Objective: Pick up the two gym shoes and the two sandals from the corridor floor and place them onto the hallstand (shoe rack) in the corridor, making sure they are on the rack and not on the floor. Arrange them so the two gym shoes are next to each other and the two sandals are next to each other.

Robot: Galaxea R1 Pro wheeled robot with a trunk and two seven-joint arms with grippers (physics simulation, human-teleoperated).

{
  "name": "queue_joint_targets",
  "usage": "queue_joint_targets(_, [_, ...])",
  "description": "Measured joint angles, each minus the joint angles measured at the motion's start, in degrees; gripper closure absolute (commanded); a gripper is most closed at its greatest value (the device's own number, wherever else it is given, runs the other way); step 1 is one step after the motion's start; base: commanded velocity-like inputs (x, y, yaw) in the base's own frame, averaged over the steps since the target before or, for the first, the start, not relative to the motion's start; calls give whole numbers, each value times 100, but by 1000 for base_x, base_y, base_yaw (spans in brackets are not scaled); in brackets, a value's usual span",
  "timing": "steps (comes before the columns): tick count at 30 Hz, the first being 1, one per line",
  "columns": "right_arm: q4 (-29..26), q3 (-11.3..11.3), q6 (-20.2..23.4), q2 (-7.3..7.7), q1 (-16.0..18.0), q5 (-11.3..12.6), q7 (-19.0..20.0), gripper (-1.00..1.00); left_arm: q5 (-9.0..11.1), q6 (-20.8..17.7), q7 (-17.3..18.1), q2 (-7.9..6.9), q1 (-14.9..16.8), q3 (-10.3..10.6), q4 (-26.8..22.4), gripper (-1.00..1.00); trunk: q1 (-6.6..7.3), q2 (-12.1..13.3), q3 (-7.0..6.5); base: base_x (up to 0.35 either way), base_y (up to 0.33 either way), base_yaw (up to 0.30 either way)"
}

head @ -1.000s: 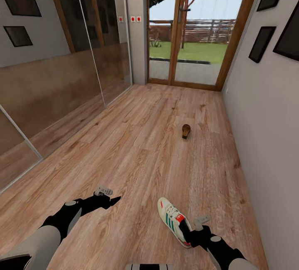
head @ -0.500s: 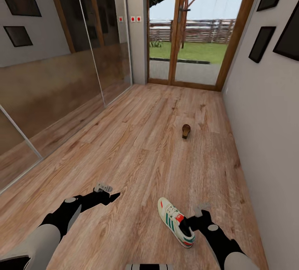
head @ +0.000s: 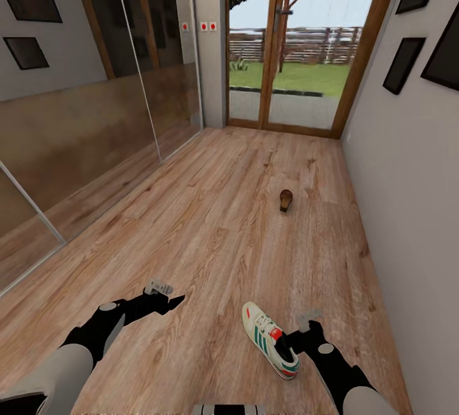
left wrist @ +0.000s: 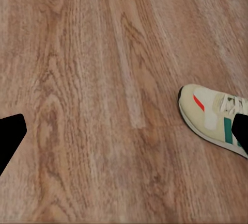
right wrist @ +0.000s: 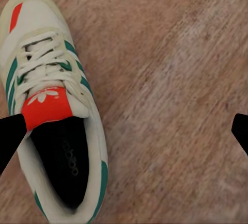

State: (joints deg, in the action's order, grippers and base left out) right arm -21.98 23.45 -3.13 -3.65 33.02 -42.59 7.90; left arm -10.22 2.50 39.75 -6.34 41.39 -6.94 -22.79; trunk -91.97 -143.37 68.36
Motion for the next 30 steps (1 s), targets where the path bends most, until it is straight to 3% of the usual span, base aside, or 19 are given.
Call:
queue_joint_targets(16, [-1,-6,-1,1,0,-3,-1,-100,8,-166,-4,9,6,3,-180,-100,-41,-22,407,0,0,104])
queue_joint_targets(30, [8,-26,0,1,0,-32,12,-100,-11,-178,-4,-2,-5,8,-209,-100,-41,-22,473,0,0,102])
